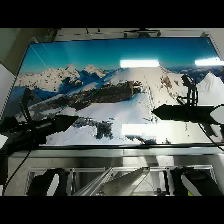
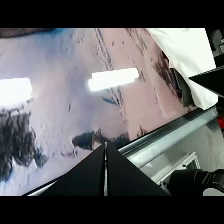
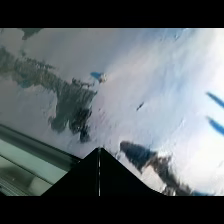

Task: Fold the shirts.

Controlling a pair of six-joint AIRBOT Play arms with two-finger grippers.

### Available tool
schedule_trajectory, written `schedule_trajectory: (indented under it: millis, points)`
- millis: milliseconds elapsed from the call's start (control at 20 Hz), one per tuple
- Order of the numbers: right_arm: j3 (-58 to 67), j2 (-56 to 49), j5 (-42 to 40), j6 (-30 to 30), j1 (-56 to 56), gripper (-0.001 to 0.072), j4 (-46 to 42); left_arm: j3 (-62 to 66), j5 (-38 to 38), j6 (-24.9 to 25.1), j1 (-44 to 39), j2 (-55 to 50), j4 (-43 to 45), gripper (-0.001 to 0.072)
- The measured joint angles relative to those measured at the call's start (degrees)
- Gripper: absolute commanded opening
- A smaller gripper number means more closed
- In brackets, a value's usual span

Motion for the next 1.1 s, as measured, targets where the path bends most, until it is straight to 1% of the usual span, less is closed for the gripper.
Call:
schedule_trajectory:
  millis: [200, 350, 400, 450, 500, 550, 700, 900, 1100]
  points:
    - [0.0, 0.0, 0.0, 0.0, 0.0, 0.0022, 0.0, 0.0, 0.0, 0.0, 0.0, 0.0, 0.0, 0.0014]
    - [0.0, 0.0, 0.0, 0.0, 0.0, 0.0022, 0.0, 0.3, 0.3, 0.0, 0.1, 0.0, 0.7, -0.0001]
    - [0.0, 0.0, 0.0, 0.0, 0.0, 0.0022, 0.0, 1.0, 0.3, 0.0, 0.4, -0.3, 1.6, 0.0064]
    - [0.0, 0.0, 0.0, 0.0, 0.0, 0.0022, 0.0, 2.2, 0.0, 0.0, 1.0, -0.8, 3.4, 0.032]
    - [0.0, 0.0, 0.0, 0.0, 0.0, 0.0022, 0.0, 3.8, -0.8, -0.4, 1.9, -1.4, 5.4, 0.0489]
    - [0.0, 0.0, 0.0, 0.0, 0.0, 0.0022, 0.0, 5.5, -1.7, -1.1, 3.1, -2.2, 7.5, 0.072]
    - [0.0, 0.0, 0.0, 0.0, 0.0, 0.0022, 0.0, 11.6, -5.6, -5.4, 9.2, -5.6, 14.5, 0.072]
    - [0.0, 0.0, 0.0, 0.0, 0.0, 0.0022, 0.0, 18.4, -12.3, -9.3, 21.9, -12.1, 24.3, 0.072]
    - [0.0, 0.0, 0.0, 0.0, 0.0, 0.0022, 0.0, 21.0, -13.8, -12.5, 34.3, -18.4, 36.0, 0.0719]
